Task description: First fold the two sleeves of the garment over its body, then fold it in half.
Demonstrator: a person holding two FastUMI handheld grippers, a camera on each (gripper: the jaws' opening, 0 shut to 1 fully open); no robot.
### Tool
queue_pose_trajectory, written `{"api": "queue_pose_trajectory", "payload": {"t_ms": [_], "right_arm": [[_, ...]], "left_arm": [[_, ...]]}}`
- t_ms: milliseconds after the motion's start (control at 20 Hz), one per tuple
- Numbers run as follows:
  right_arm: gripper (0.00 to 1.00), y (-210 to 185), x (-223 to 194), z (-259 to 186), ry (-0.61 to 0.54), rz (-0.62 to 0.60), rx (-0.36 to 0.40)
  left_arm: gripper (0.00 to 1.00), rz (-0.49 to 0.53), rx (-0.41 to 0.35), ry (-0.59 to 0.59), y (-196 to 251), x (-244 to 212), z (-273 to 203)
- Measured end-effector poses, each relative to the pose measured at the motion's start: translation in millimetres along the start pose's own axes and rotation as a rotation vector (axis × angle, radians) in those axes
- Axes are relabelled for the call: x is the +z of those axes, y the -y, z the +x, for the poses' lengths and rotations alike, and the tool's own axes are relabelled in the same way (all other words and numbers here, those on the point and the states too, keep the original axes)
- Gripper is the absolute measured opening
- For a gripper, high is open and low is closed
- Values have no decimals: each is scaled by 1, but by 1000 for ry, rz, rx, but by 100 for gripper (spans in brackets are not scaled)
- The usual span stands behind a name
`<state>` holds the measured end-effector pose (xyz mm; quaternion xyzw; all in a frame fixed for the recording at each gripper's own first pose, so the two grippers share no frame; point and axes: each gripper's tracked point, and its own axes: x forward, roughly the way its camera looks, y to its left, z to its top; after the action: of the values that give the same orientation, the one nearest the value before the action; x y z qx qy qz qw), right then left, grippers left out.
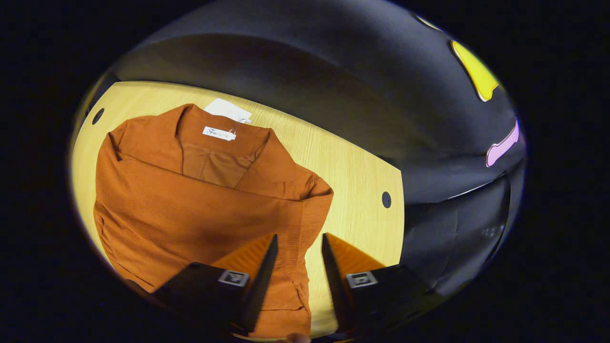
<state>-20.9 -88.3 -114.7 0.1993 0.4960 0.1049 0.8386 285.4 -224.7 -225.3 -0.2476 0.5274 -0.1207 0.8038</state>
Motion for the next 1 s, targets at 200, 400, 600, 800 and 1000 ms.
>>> {"api": "queue_pose_trajectory", "payload": {"t_ms": [200, 400, 600, 800, 1000], "right_arm": [[94, -8, -4, 2, 15, -16, -16], [94, -25, -6, 12, 33, -44, -48], [98, -35, -16, 27, 50, -111, -86], [98, -35, -24, 47, 64, -145, -128], [98, -22, -44, 65, 26, -144, -173]], "left_arm": [[99, 14, 66, 71, -35, 6, -25], [99, 4, 110, 150, -77, -3, -56], [99, 54, 203, 233, -149, -23, -96], [99, 135, 306, 325, -221, -47, -136], [99, 156, 424, 310, -297, -84, -165]]}}
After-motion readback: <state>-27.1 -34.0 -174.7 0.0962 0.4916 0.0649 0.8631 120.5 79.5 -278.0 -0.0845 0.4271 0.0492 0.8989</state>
